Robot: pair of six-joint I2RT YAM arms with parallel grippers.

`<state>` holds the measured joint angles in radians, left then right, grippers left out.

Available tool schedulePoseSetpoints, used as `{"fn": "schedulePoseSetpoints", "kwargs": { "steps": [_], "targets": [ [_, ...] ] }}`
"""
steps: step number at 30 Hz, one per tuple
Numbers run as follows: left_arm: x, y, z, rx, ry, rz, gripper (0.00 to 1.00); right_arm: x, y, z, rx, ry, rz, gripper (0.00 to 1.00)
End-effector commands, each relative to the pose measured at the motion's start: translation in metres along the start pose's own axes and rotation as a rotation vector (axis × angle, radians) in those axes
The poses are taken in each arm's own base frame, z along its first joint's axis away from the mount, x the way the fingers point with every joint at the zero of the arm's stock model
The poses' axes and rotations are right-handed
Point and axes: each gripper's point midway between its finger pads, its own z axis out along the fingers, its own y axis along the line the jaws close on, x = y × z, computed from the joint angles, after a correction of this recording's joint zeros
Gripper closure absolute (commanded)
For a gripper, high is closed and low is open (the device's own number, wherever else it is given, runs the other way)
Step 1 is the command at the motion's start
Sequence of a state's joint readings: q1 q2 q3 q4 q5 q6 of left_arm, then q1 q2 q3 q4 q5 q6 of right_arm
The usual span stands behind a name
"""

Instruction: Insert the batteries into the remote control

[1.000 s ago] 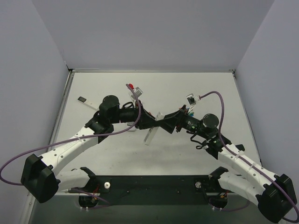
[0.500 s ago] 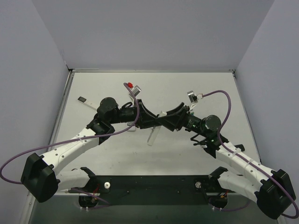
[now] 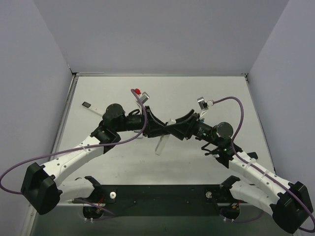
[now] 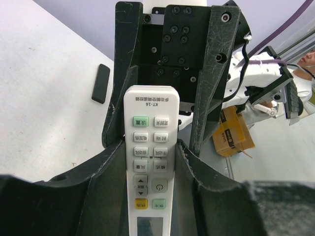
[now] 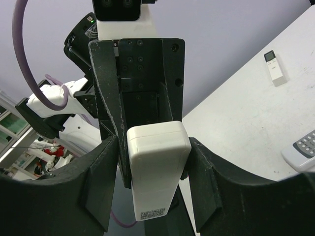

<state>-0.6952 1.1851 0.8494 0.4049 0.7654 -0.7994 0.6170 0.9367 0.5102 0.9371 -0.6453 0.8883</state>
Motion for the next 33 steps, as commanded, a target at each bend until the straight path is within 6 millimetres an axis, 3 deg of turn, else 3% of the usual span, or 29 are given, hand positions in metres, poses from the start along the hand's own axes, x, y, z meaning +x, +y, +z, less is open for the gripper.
{"fn": "schedulePoseSetpoints", "kwargs": {
  "steps": [1,2,5,7,8,11,12,19,21,22,25,33],
  "targets": [
    [-0.006,-0.002,-0.005,-0.057,-0.036,0.135,0.61,-0.018,0.002,0.001,0.04,-0.073,-0.05,1.0],
    [-0.009,-0.004,-0.008,-0.064,-0.05,0.166,0.51,-0.019,0.003,0.0,0.045,-0.075,-0.053,1.0],
    [-0.011,-0.002,-0.016,-0.107,-0.071,0.206,0.37,-0.019,-0.002,-0.002,0.076,-0.079,-0.052,1.0],
    [-0.011,-0.001,-0.018,-0.116,-0.075,0.213,0.36,-0.019,-0.003,-0.002,0.084,-0.082,-0.052,1.0],
    [-0.009,-0.002,-0.019,-0.113,-0.076,0.208,0.51,-0.019,-0.003,-0.002,0.083,-0.083,-0.052,1.0],
    [-0.006,-0.002,-0.016,-0.092,-0.079,0.168,0.77,-0.018,0.0,0.001,0.06,-0.083,-0.035,1.0],
    [-0.007,-0.003,-0.015,-0.078,-0.091,0.164,0.92,-0.02,0.003,0.002,0.046,-0.091,-0.038,1.0],
    [0.004,0.007,-0.008,-0.015,-0.127,0.016,1.0,-0.011,-0.016,-0.001,0.114,-0.093,-0.008,0.99],
    [0.005,0.007,-0.007,0.001,-0.14,0.006,1.0,-0.01,-0.021,-0.003,0.131,-0.103,0.003,0.83],
    [0.008,0.01,-0.007,-0.003,-0.137,-0.017,1.0,-0.012,-0.019,-0.005,0.129,-0.113,-0.001,0.65],
    [0.011,0.012,-0.007,0.003,-0.141,-0.031,1.0,-0.018,-0.017,-0.008,0.142,-0.136,-0.009,0.48],
    [0.01,0.007,-0.009,0.021,-0.15,-0.028,1.0,-0.034,-0.01,-0.011,0.14,-0.203,0.001,0.33]
  ]
}}
